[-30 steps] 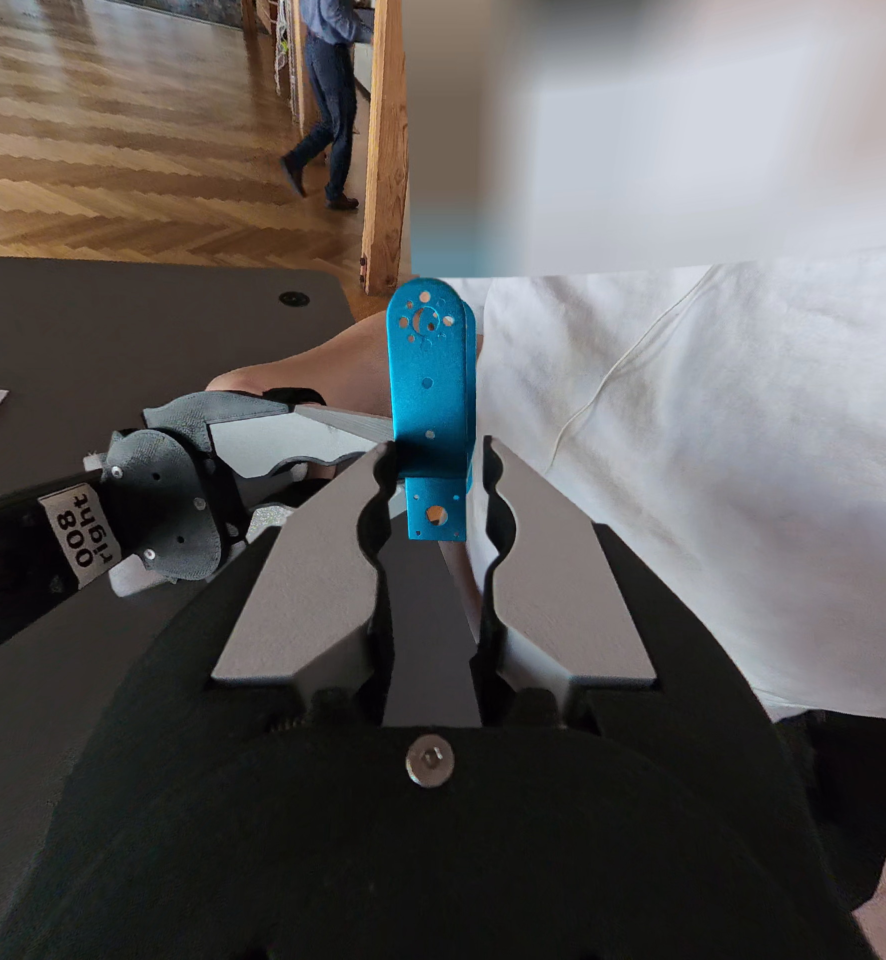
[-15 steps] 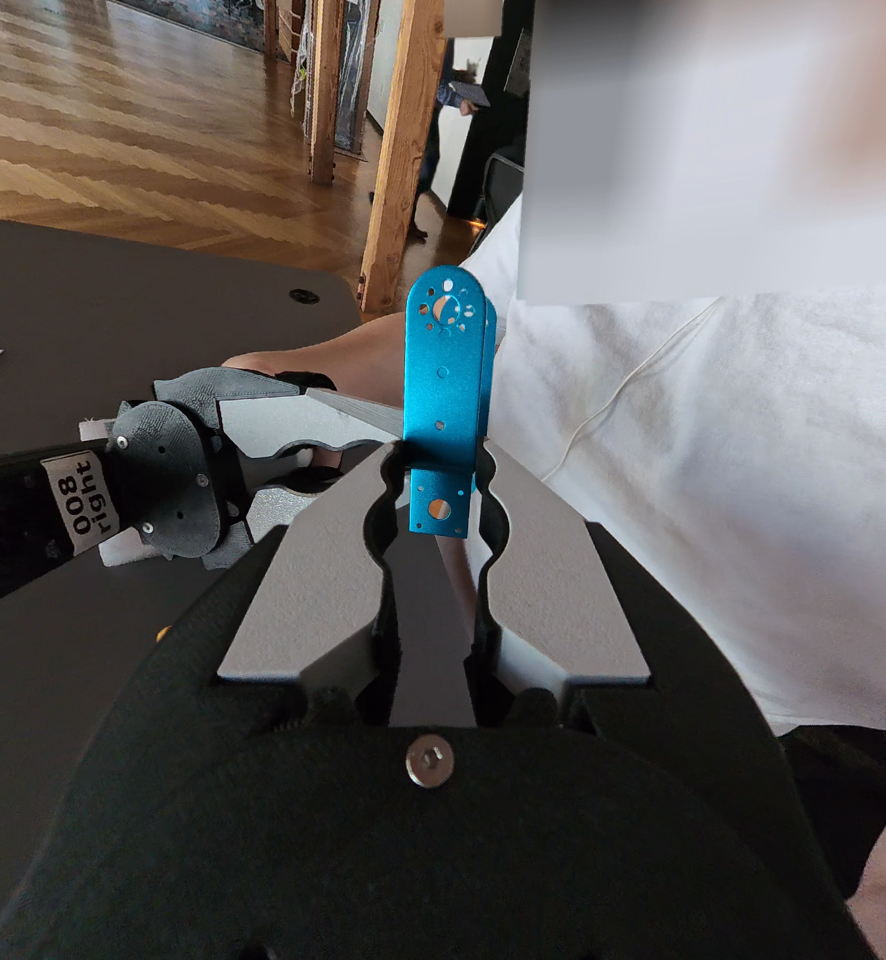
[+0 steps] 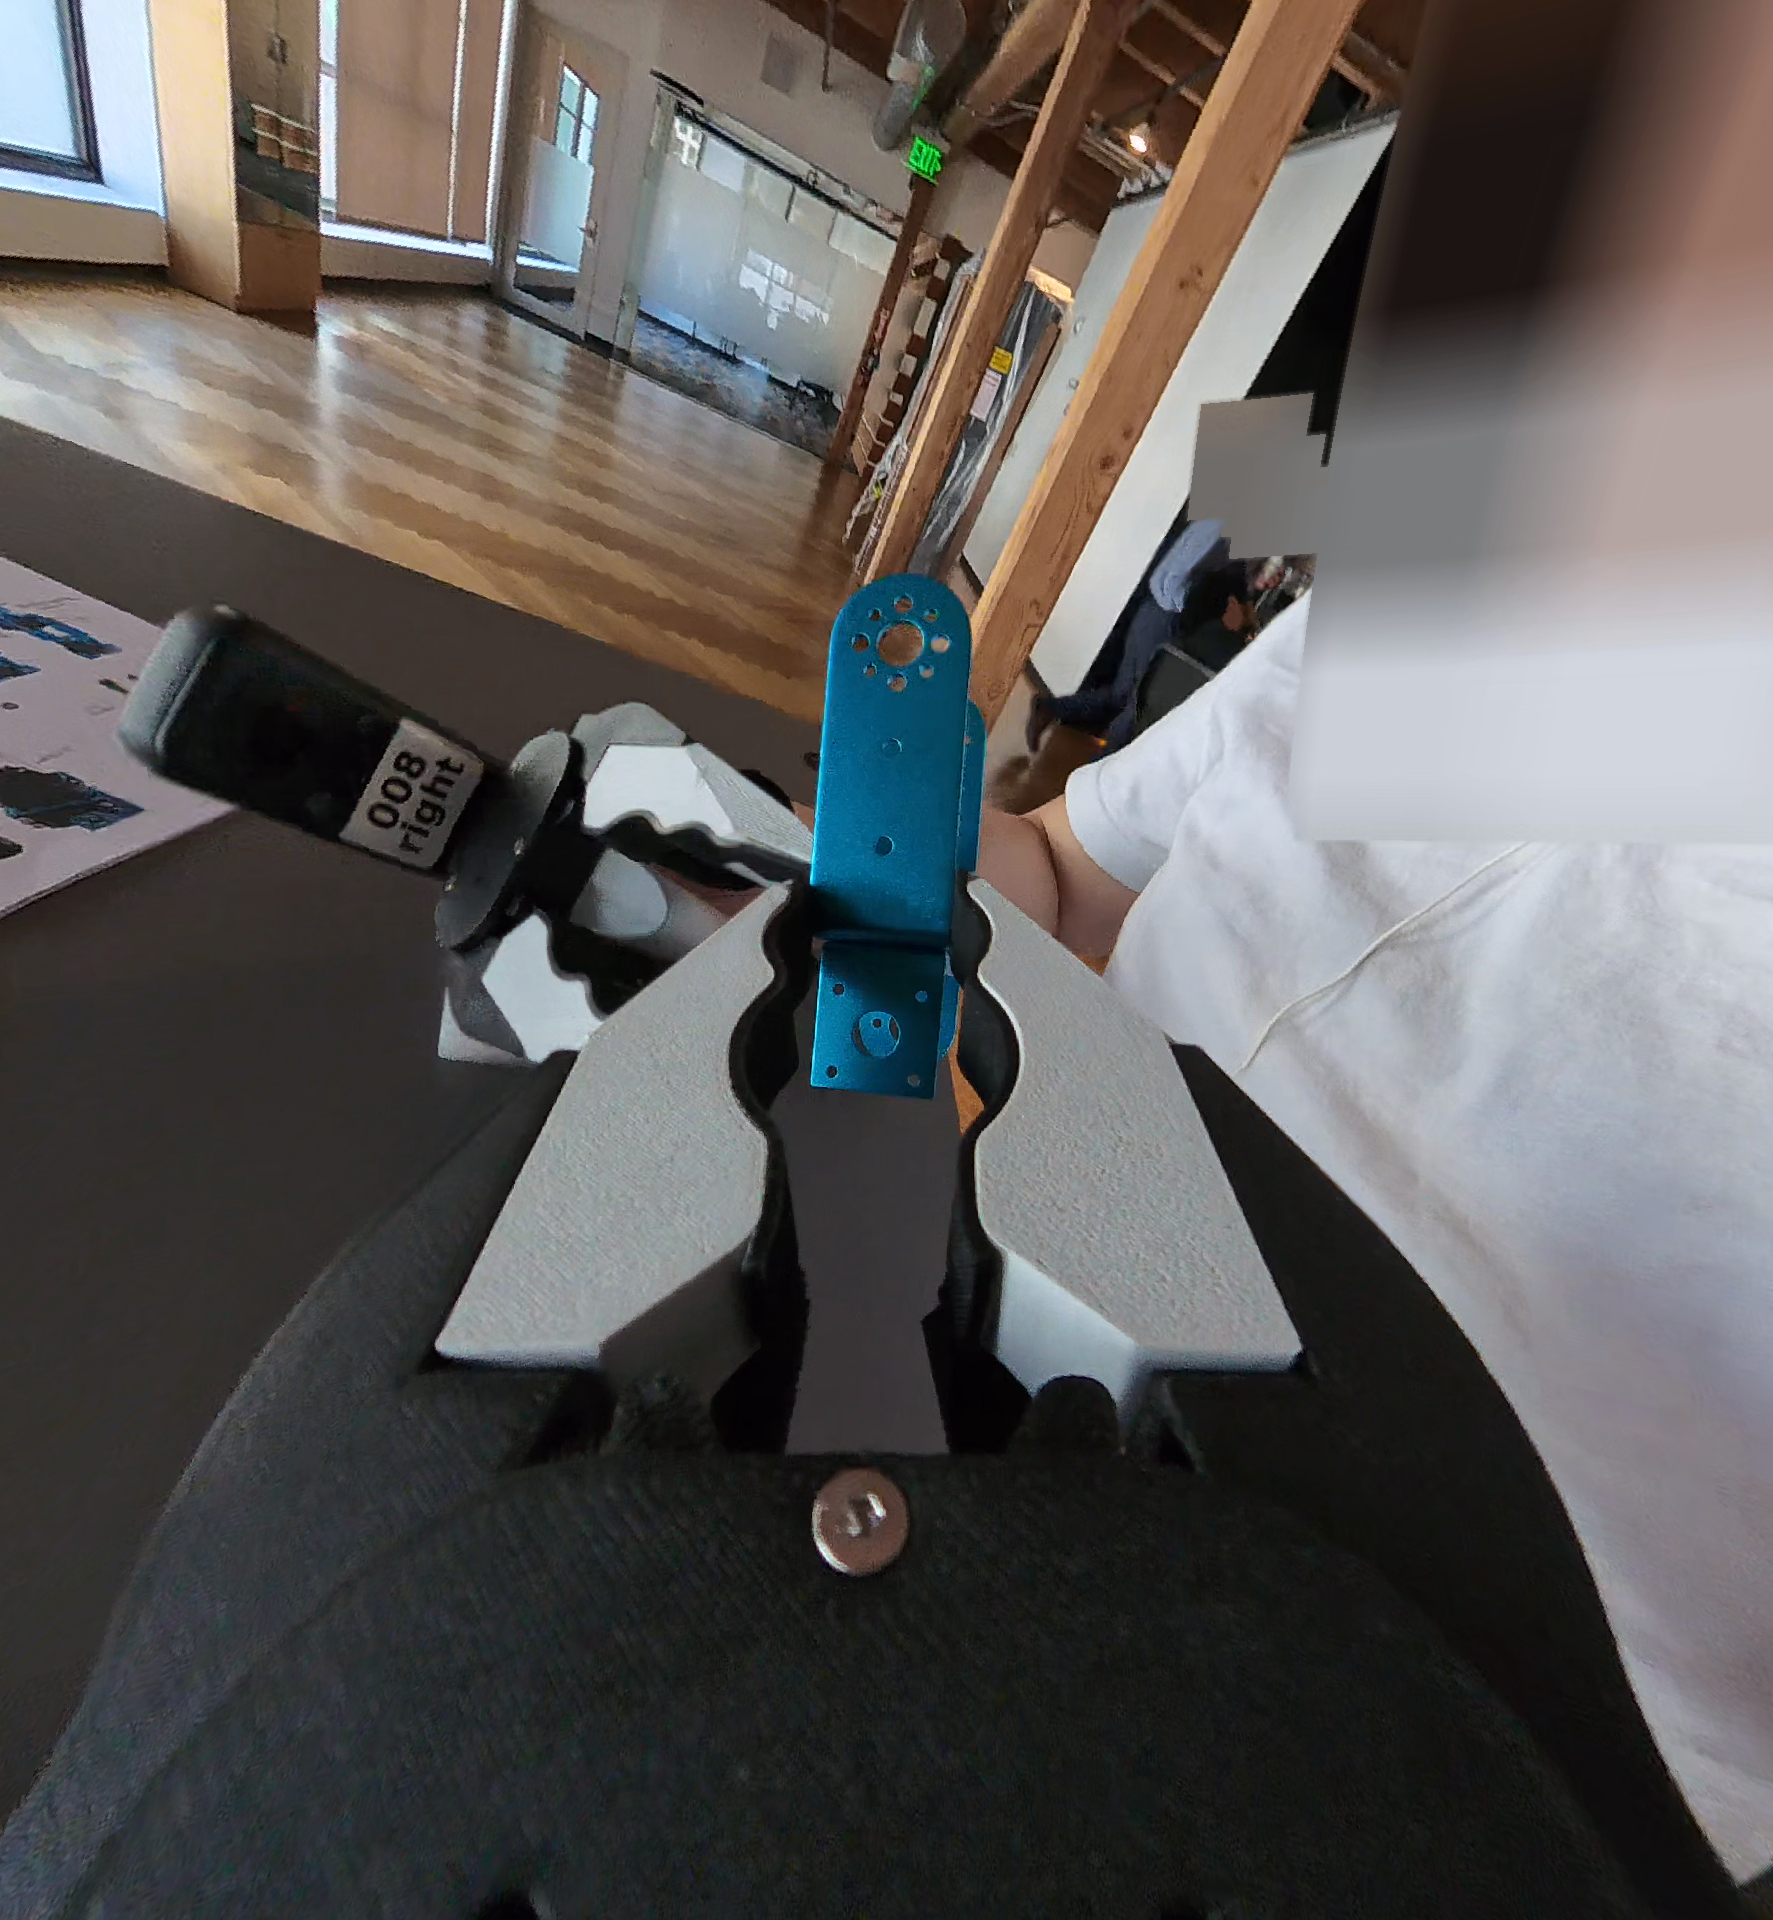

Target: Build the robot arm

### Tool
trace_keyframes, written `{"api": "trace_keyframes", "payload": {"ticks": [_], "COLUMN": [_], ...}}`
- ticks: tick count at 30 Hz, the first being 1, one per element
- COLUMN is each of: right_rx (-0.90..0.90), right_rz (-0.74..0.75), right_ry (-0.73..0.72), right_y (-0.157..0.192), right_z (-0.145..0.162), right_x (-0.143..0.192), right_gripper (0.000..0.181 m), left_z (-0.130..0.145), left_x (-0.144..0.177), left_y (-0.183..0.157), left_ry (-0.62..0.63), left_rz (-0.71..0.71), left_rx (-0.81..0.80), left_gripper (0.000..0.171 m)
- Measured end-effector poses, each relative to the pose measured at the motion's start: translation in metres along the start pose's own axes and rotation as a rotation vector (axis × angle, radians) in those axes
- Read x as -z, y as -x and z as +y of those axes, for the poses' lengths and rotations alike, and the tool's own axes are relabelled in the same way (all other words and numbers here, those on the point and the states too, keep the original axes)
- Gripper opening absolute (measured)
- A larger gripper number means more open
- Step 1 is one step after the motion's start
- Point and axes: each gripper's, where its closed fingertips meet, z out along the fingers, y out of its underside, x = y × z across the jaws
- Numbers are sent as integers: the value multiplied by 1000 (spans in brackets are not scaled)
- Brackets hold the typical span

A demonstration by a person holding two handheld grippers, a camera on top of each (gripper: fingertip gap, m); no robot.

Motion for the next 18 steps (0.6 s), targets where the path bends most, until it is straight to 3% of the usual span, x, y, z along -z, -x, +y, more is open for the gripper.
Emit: {"api": "trace_keyframes", "payload": {"ticks": [1,6,8,10,12,14,18], "right_rx": [44,371,524,690,839,909,846], "right_rz": [34,168,229,374,484,540,502], "right_ry": [-22,-262,-344,-327,-257,-183,-146], "right_y": [-1,18,32,29,21,10,-1], "right_z": [-6,-51,-63,-64,-56,-45,-35], "right_x": [2,27,37,38,28,15,5], "right_gripper": [45,54,66,85,91,90,52], "left_z": [0,3,5,5,6,7,9], "left_x": [3,22,33,45,54,62,68], "left_y": [2,14,23,30,36,39,41], "left_ry": [-18,-118,-162,-220,-264,-303,-338], "left_rz": [-12,-108,-177,-237,-287,-320,-350], "left_rx": [12,61,87,111,124,122,131], "left_gripper": [25,25,25,25,26,25,25]}}
